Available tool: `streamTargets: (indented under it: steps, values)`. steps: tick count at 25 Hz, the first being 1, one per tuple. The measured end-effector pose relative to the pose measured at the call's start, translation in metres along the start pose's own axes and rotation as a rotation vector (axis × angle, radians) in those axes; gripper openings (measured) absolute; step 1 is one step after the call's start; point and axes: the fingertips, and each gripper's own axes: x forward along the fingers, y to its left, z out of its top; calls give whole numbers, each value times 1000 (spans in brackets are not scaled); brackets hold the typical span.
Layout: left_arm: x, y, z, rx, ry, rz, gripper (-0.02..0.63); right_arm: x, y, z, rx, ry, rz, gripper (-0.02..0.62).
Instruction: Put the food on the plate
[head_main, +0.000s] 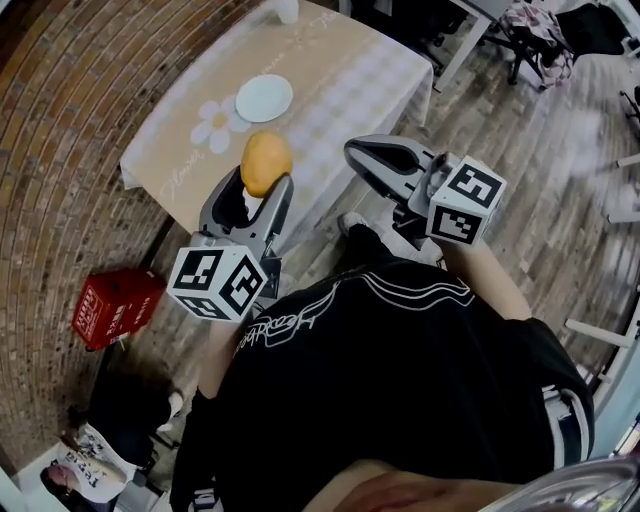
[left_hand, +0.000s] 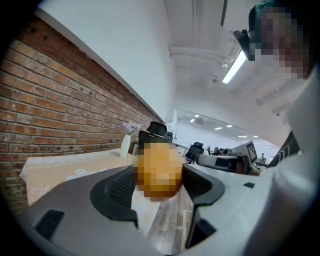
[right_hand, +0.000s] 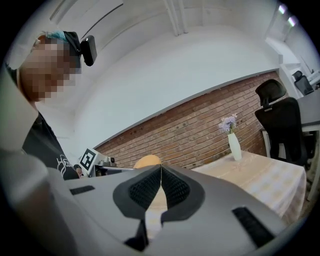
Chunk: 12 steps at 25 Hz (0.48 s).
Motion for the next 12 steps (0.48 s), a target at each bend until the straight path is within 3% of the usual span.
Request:
streamTargets:
  steps: [12]
  values:
    - [73,49,29,-42,0,113,293,55,-84,31,39,55,113,-3]
